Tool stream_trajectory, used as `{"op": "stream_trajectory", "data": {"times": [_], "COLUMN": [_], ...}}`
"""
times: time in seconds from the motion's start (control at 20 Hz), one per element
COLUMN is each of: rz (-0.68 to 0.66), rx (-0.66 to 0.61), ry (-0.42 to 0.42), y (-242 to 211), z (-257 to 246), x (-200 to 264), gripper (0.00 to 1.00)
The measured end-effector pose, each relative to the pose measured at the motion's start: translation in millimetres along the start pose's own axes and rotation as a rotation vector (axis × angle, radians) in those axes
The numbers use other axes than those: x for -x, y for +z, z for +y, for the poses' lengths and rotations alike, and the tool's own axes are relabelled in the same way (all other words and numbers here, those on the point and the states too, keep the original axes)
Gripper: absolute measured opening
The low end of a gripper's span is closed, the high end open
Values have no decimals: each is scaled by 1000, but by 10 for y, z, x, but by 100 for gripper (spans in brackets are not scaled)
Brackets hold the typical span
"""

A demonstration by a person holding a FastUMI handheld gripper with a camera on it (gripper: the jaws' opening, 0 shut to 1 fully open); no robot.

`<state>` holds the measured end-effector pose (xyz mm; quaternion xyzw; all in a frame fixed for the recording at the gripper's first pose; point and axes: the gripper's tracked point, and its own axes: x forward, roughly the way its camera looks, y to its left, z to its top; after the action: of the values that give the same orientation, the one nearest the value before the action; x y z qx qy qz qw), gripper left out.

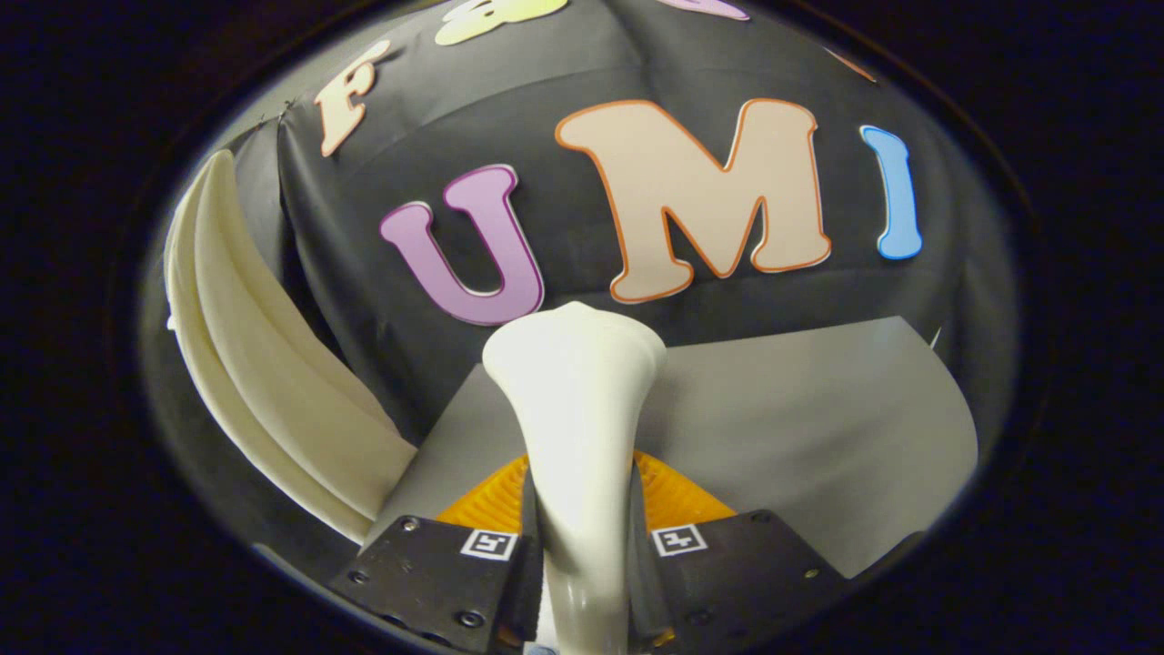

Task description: Iron the clothes twice with a garment steamer, once on the left side and once on the right side.

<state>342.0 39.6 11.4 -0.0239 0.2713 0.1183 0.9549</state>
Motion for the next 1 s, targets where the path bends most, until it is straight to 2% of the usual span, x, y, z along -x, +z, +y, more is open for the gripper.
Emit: {"op": "stream_trajectory", "data": {"times": [0.25,0.55,0.75,1.0], "rz": [-152,-233,-252,-345], "rx": [-58,-69,-110,-74], "ry": [-5,-105,-174,-172], "y": [115,-181,-423,-621], "z": [-46,75,391,1098], "x": [379,838,1072,1440], "gripper": [35,34,35,34]}}
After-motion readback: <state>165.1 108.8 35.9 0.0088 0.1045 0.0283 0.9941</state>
